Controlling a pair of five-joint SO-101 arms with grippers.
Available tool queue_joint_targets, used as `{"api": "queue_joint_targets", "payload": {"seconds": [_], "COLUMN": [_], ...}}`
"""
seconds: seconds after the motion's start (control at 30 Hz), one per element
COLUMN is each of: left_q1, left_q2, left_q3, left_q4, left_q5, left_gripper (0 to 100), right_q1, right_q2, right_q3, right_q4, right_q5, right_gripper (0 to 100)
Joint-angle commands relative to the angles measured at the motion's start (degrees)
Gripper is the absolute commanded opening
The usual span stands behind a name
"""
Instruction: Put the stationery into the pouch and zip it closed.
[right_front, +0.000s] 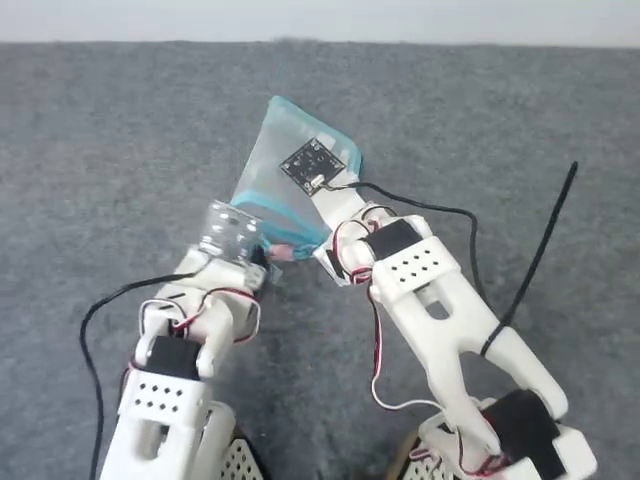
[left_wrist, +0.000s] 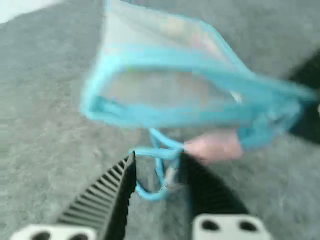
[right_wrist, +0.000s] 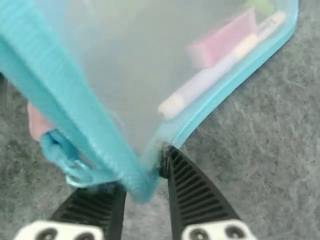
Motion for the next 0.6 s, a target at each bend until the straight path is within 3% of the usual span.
{"api": "queue_joint_targets", "payload": {"seconds": [0.0, 0.33, 0.57], "left_q1": [2.99, 9.32, 9.05], "left_q2": [-0.26, 0.00, 0.18], "left_q3": [-4.62, -4.18, 0.57], "left_q4": [3.87, 2.99, -6.68], "left_q5": [-2.64, -2.29, -0.26], "left_gripper": [20, 21, 20], "right_q1": [1.54, 1.54, -2.86], "right_q2": [-5.49, -8.31, -8.84], "right_q3": [-0.79, -0.44, -0.44], "right_q4": [1.27, 3.21, 6.81], "right_q5": [0.53, 0.44, 0.44], "right_gripper": [0.6, 0.6, 0.6]}}
